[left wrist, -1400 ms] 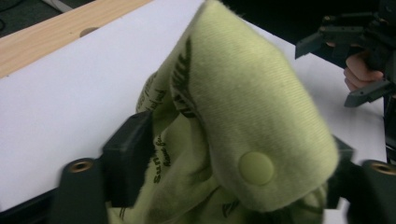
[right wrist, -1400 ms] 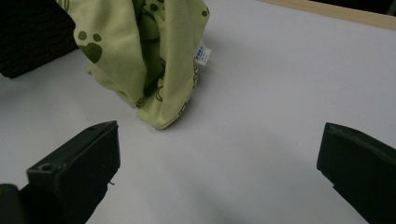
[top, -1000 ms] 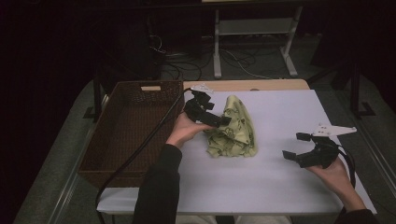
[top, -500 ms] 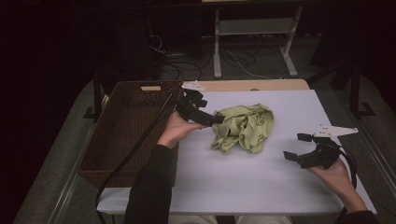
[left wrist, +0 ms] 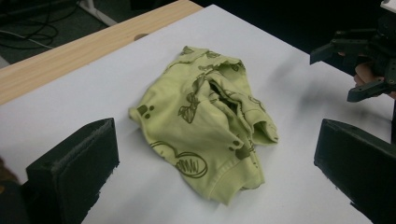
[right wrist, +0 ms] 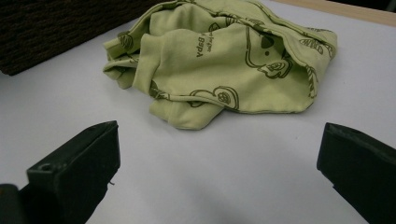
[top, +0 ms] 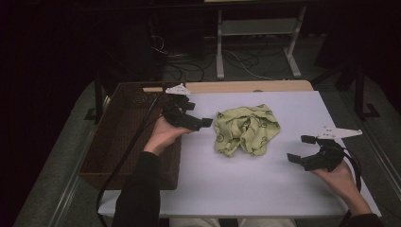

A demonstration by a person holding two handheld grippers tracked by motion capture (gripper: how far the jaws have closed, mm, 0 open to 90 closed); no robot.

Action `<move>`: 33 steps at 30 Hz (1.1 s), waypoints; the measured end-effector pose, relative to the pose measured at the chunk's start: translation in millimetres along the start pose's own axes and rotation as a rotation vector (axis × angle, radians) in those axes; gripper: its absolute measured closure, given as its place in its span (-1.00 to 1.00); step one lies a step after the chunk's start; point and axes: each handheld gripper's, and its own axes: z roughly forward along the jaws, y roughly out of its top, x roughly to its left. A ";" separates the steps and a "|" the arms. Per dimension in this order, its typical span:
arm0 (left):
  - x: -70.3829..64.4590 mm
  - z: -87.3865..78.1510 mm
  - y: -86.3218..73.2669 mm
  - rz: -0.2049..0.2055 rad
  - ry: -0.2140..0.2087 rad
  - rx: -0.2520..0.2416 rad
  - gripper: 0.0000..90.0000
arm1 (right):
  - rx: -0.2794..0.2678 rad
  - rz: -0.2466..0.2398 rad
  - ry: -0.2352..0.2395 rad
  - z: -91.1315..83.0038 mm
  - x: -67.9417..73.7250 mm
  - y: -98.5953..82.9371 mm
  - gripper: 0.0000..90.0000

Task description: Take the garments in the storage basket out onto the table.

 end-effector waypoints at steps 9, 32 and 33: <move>1.0 -27.1 -5.8 0.014 0.030 -0.006 -1.00 | 0.002 0.002 -0.001 0.2 0.1 0.0 -1.00; 12.7 -75.4 -42.0 -0.051 0.098 -0.061 -1.00 | 0.011 -0.003 0.000 1.8 1.1 0.0 -1.00; 13.8 -78.8 -45.8 -0.053 0.099 -0.066 -1.00 | 0.011 -0.005 -0.001 1.9 1.0 -0.1 -1.00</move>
